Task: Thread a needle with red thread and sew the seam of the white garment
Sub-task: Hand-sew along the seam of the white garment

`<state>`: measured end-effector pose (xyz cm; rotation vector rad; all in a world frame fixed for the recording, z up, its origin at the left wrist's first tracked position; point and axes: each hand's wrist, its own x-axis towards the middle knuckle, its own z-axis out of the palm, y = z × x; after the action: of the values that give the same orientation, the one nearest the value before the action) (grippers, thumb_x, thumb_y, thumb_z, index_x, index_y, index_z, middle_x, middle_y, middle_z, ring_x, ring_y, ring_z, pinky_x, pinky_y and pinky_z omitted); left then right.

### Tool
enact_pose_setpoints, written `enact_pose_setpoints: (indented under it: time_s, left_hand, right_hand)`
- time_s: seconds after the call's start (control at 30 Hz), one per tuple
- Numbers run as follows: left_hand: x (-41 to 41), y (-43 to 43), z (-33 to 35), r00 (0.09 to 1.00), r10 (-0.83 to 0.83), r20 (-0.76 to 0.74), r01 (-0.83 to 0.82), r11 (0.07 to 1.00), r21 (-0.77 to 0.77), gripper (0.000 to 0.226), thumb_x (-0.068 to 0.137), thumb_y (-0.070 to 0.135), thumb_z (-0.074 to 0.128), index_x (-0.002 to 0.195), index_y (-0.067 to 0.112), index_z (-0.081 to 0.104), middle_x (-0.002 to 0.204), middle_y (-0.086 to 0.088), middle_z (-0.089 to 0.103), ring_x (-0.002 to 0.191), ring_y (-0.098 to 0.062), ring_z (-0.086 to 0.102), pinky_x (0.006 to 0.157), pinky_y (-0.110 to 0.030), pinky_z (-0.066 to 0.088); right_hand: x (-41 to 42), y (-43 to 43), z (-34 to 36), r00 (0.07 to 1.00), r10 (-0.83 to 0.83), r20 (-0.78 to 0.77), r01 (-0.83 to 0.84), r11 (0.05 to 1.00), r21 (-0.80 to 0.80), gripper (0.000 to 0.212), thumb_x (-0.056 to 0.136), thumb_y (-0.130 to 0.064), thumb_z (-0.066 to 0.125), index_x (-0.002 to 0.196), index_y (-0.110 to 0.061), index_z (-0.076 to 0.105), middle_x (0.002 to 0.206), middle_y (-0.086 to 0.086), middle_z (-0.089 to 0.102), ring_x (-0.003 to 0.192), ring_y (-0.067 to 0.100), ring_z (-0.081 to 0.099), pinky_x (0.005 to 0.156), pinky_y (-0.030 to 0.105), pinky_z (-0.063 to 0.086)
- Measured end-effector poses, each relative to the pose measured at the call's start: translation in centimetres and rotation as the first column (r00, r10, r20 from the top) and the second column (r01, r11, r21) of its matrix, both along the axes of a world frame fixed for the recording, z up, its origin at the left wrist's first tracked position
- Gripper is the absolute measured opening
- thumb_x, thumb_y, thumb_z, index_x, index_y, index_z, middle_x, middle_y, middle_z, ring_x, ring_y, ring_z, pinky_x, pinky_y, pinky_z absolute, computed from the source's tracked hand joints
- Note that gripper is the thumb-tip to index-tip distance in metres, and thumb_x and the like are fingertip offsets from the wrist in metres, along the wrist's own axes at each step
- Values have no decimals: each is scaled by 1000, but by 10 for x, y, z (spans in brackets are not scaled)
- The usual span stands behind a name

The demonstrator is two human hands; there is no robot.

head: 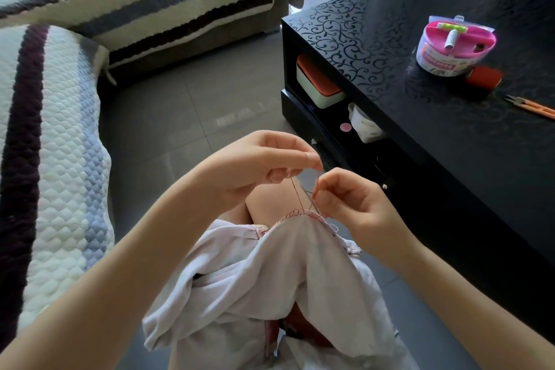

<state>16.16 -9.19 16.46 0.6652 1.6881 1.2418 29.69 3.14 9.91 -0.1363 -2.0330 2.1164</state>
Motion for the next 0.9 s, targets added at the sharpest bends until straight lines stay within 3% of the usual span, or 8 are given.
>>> enact_pose_setpoints:
  time_s: [0.17,0.3,0.47,0.53,0.63,0.73,0.8,0.9]
  left_hand:
    - [3,2,-7,999,42,17,-42,999,-5,9,72,27,69,69,19,73,59,4,50,57,-7,40,60,-20,32]
    - [7,1,-16,998,44,46,-44,999,-7,10,74,27,68,75,18,69,70,5,61,68,-7,51,71,-23,39]
    - [23,-4,-27,996,-41,81,47,996,-73,32,80,41,69,89,10,66,86,-4,60,79,-11,56,72,-24,48]
    - [28,-8,-34,995,-98,-7,97,990,-103,24,72,41,78,78,19,70,81,-2,58,74,-10,53,65,-24,43]
    - [33,-16,-44,992,-118,46,122,988,-95,18,76,17,81,67,21,65,62,8,54,56,-2,46,48,-13,33]
    - [34,-26,-52,997,-52,55,56,995,-76,19,70,18,84,65,14,65,63,1,53,61,-8,45,58,-20,33]
    - [34,-33,-54,997,-40,66,45,996,-75,23,59,29,84,66,15,69,65,-2,54,65,-13,46,63,-27,34]
    - [31,-47,-58,995,-10,94,20,995,-99,23,52,35,82,62,19,70,61,3,55,61,-9,47,61,-25,35]
  right_hand:
    - [0,4,11,996,-16,-84,5,992,-127,4,88,-8,57,90,-7,54,64,-10,57,59,3,51,60,15,45]
    - [1,7,15,996,-39,-84,28,990,-135,32,87,-17,57,118,-18,50,62,-6,56,59,7,50,62,18,46]
    - [3,10,21,993,-76,-93,72,996,-46,14,89,-13,53,86,-3,63,66,5,57,58,9,49,60,17,44]
    - [2,13,22,992,-95,-87,94,995,-18,14,91,-11,51,86,-2,61,62,8,56,56,13,50,60,19,45]
    - [0,18,21,991,-111,-74,111,994,5,13,93,-9,52,86,-1,60,66,11,60,60,21,55,59,24,49]
    - [-5,21,22,982,-177,-64,180,982,50,14,93,-13,54,85,-4,62,75,10,66,73,20,64,68,30,54]
    - [-10,22,27,976,-214,-38,213,977,-26,15,92,-17,56,85,-5,62,77,8,68,80,23,68,77,34,56]
    - [-26,30,33,990,-128,63,142,924,-355,13,86,-19,50,86,-7,56,68,7,67,70,23,69,74,36,58]
